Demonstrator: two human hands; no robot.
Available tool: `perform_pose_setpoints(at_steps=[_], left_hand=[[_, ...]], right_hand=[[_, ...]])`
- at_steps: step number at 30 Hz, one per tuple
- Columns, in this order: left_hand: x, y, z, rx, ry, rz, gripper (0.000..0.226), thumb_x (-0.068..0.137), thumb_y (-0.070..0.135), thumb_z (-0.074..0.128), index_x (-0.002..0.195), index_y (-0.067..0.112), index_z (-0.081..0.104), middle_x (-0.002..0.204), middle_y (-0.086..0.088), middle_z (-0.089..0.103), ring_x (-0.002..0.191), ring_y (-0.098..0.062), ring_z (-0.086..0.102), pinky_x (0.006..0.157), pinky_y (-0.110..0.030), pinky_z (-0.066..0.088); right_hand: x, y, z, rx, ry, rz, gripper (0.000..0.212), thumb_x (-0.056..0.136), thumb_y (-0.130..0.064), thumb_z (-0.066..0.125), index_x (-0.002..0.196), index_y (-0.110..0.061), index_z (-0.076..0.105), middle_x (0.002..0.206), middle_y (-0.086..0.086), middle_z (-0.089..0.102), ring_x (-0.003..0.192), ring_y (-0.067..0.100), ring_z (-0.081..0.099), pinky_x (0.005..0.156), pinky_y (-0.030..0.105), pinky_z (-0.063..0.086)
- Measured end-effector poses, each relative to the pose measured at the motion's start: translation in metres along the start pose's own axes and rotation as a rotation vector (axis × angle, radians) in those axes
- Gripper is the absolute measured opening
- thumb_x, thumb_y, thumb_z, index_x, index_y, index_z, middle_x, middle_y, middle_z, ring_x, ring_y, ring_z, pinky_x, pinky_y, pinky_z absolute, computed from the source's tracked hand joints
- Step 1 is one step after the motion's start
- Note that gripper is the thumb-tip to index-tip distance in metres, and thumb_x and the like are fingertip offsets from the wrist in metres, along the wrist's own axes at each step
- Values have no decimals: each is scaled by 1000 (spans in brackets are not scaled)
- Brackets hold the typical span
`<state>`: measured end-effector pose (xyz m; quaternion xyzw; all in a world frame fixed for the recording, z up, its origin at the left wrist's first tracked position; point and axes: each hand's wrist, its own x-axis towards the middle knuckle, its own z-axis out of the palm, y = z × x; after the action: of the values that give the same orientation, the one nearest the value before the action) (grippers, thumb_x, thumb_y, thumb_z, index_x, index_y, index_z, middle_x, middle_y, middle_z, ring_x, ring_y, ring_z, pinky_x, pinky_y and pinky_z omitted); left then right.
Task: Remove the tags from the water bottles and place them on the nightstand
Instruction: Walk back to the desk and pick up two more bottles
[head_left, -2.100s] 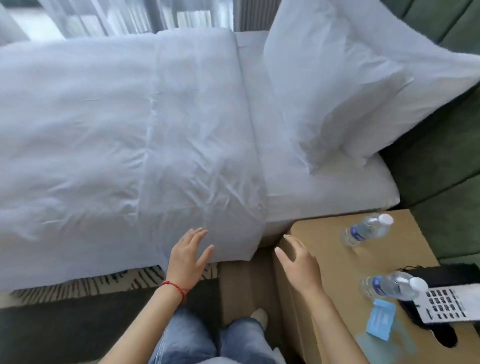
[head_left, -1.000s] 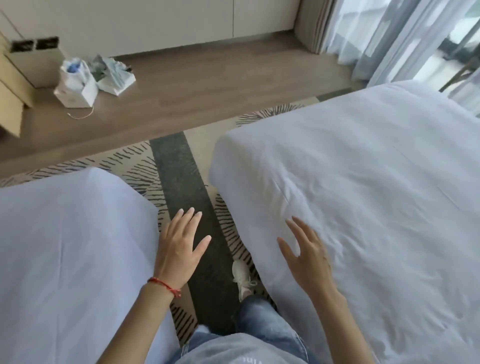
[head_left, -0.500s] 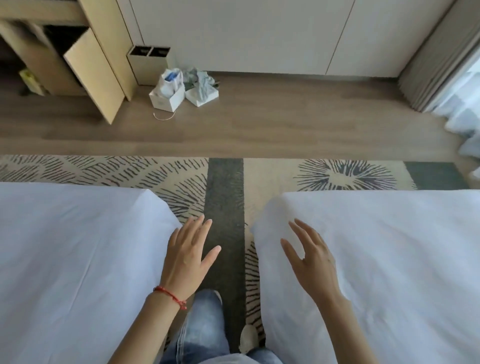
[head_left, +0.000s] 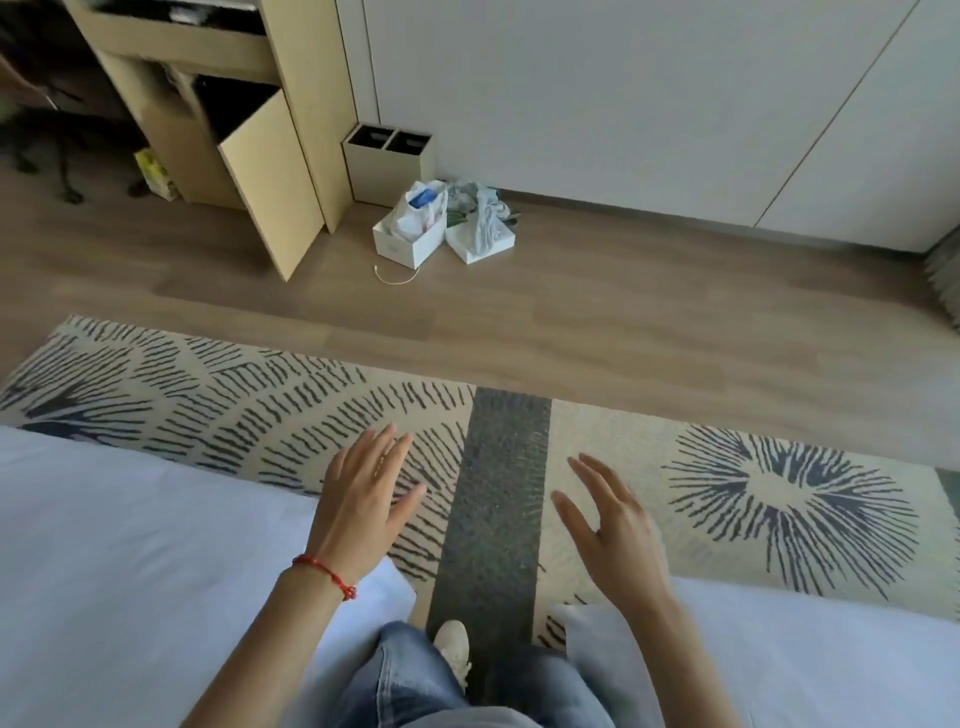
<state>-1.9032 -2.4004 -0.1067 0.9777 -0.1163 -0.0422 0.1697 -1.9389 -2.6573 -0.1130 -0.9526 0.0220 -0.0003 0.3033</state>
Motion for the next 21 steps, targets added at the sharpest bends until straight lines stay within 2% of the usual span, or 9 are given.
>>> perform_pose_setpoints(at_steps=[5, 8, 12, 15, 17, 21], left_hand=[[69, -35, -14, -2, 21, -69, 87, 86, 65, 4, 130, 4, 47, 137, -19, 47, 129, -37, 40, 102, -54, 37], [104, -51, -10, -30, 25, -168, 87, 84, 67, 3, 134, 7, 42, 141, -16, 42, 134, -34, 34, 105, -54, 34], [151, -73, -9, -24, 35, -302, 86, 85, 66, 4, 132, 6, 45, 138, -17, 46, 131, -35, 38, 104, -54, 36], [182, -87, -21, -2, 50, -430, 88, 85, 65, 2, 129, 4, 48, 137, -18, 48, 129, -36, 40, 102, -56, 37], [201, -93, -32, 18, 69, -503, 87, 85, 65, 1, 130, 6, 48, 138, -17, 47, 130, -35, 39, 101, -57, 36], [237, -103, -50, 29, 116, -641, 85, 85, 63, -1, 133, 8, 44, 141, -15, 43, 133, -33, 35, 103, -57, 35]], right_hand=[[93, -25, 2, -13, -45, -82, 59, 84, -57, 37, 133, -24, 47, 141, -3, 45, 130, 15, 41, 102, 34, 38], [154, -34, 6, -32, -79, -137, 55, 86, -52, 44, 131, -21, 49, 141, -1, 47, 131, 17, 40, 106, 36, 34], [242, -38, 20, -66, -116, -266, 47, 88, -42, 54, 129, -18, 52, 137, 2, 50, 128, 21, 44, 102, 33, 35], [308, -48, 25, -126, -186, -379, 47, 87, -40, 55, 127, -15, 54, 137, 6, 51, 130, 24, 43, 103, 39, 37], [349, -60, 26, -143, -176, -470, 47, 85, -40, 57, 124, -13, 57, 132, 8, 55, 126, 26, 47, 99, 43, 42], [423, -95, 35, -149, -215, -651, 43, 83, -36, 61, 119, -11, 60, 127, 9, 60, 120, 28, 53, 93, 43, 46]])
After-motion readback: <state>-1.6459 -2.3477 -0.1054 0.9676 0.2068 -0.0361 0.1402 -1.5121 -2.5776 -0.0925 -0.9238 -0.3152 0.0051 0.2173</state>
